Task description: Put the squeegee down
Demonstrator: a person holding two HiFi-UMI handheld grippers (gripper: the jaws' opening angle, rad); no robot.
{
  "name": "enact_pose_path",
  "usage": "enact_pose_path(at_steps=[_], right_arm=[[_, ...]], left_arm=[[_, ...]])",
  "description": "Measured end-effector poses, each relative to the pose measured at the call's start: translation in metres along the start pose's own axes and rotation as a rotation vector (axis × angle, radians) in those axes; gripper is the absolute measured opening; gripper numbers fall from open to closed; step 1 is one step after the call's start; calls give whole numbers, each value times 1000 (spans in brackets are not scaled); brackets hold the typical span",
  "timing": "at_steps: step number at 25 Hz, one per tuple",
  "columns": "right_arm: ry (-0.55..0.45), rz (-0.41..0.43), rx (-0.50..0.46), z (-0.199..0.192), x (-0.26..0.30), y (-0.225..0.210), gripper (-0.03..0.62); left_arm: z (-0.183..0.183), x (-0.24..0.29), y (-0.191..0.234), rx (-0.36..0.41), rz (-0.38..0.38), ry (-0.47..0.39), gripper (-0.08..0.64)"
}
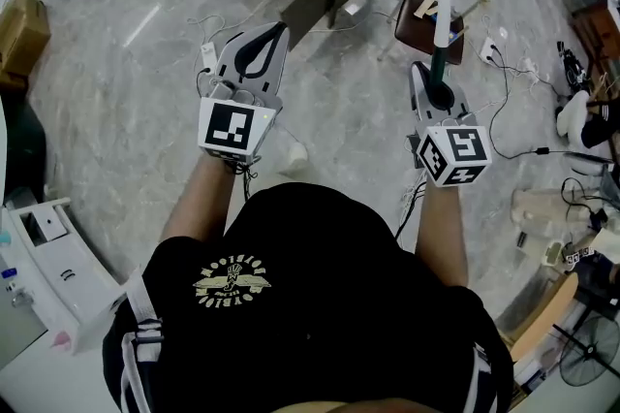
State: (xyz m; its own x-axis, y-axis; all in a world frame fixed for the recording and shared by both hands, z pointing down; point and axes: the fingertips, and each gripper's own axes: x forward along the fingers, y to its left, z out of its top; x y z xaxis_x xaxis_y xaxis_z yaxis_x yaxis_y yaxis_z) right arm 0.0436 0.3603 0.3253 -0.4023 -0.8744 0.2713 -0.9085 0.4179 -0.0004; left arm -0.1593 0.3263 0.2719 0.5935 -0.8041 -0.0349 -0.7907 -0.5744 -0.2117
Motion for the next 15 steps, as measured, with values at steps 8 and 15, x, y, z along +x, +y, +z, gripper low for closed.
enact_pose_path(at_steps=[8, 15], right_arm=[[-30, -16, 10, 38, 53, -1, 28], [-42, -50, 8, 52, 82, -11, 28]], left_arm=[[-5, 37, 46, -9, -54, -13, 23], [-12, 62, 69, -7, -92, -24, 23]])
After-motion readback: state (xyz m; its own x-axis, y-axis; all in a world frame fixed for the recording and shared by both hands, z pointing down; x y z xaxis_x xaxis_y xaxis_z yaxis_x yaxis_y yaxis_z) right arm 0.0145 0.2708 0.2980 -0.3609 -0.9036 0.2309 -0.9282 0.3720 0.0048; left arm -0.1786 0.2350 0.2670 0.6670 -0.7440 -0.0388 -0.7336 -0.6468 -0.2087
